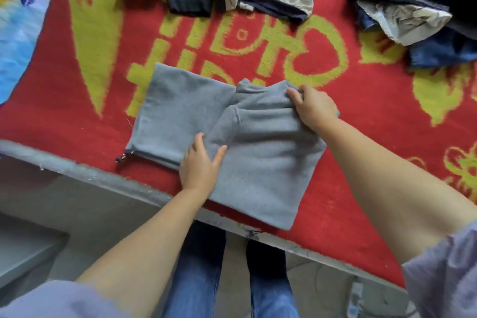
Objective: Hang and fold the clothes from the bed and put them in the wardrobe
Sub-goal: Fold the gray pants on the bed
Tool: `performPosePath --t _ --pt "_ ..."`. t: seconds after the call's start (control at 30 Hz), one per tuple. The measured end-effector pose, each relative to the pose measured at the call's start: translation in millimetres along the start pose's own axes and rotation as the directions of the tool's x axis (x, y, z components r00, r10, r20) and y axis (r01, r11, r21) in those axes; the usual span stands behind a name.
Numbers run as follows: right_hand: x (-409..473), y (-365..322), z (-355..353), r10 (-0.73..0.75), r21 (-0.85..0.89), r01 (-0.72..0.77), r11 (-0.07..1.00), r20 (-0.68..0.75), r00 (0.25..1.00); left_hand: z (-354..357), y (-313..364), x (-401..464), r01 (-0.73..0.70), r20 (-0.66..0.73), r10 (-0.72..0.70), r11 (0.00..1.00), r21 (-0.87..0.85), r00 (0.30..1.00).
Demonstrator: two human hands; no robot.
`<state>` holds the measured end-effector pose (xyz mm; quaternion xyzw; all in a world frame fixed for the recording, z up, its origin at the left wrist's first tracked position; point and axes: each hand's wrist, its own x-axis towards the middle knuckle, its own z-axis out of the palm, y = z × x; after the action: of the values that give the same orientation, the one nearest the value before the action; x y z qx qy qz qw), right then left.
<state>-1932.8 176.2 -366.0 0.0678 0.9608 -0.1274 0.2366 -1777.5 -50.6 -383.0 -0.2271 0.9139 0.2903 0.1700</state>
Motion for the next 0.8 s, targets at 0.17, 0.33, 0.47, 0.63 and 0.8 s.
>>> performPosePath --t 0.17,0.33,0.47,0.63,0.8 --pt "-48 10 -9 -0.149 0.170 0.206 0.964 -0.295 0.944 -18 26 20 -0.190 -0.030 0.188 0.978 -0.087 0.982" --pt "-60 7 -12 -0.316 0.210 0.382 0.900 -0.292 0.903 -30 91 87 -0.357 0.073 0.372 0.919 -0.167 0.925" --pt "-53 -39 -2 -0.438 0.144 0.492 0.859 -0.294 0.850 -27 102 133 -0.444 0.366 0.383 0.891 0.096 0.848" --pt "-109 -73 69 -0.488 -0.095 0.514 0.853 0.205 0.848 -37 114 149 -0.535 0.200 0.551 0.834 -0.131 0.810" --pt "-130 -54 87 -0.663 -0.035 0.672 0.740 0.130 0.737 -23 103 162 -0.240 0.219 0.220 0.968 0.070 0.951"
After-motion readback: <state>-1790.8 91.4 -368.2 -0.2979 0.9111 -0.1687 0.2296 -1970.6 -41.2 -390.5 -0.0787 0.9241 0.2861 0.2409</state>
